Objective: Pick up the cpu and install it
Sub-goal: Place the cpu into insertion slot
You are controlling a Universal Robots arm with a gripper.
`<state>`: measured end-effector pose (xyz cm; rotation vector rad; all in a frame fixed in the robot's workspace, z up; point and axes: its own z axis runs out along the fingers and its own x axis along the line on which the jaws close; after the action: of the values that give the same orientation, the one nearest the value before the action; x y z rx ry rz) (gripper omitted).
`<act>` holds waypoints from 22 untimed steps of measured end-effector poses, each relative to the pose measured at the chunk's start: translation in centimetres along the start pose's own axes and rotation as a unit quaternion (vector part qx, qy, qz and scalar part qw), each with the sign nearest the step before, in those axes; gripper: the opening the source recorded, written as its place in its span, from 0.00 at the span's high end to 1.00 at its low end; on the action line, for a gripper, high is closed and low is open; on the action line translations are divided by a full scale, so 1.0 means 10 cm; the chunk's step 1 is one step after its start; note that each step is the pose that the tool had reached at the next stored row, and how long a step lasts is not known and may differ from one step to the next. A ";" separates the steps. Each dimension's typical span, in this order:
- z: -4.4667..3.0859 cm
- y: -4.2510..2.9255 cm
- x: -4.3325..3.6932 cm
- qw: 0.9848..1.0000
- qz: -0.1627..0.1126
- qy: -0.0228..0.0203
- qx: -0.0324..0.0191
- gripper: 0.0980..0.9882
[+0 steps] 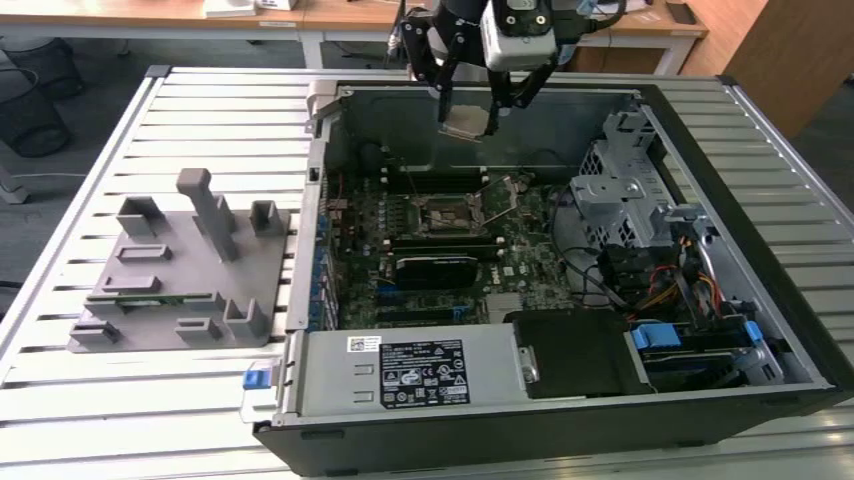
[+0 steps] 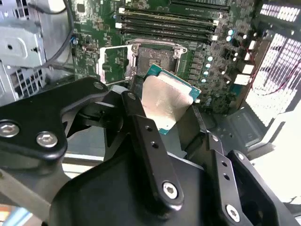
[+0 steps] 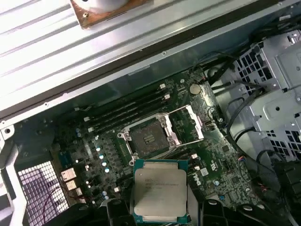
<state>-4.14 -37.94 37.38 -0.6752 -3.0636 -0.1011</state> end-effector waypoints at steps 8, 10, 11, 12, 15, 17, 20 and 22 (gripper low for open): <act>0.052 -0.003 -0.001 0.997 0.072 -0.005 -0.001 0.51; 0.063 -0.004 -0.001 0.996 0.090 -0.006 -0.001 0.51; 0.070 -0.004 -0.001 0.995 0.099 -0.006 -0.002 0.51; 0.075 -0.005 -0.001 0.994 0.108 -0.007 -0.002 0.51; 0.092 -0.006 -0.002 0.991 0.136 -0.009 -0.002 0.51; 0.103 -0.006 -0.002 0.988 0.153 -0.010 -0.002 0.51; 0.120 -0.008 -0.002 0.983 0.181 -0.011 -0.003 0.51; 0.132 -0.008 -0.002 0.980 0.198 -0.012 -0.003 0.51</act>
<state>-4.14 -37.94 36.06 -1.2764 -2.8800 -0.1001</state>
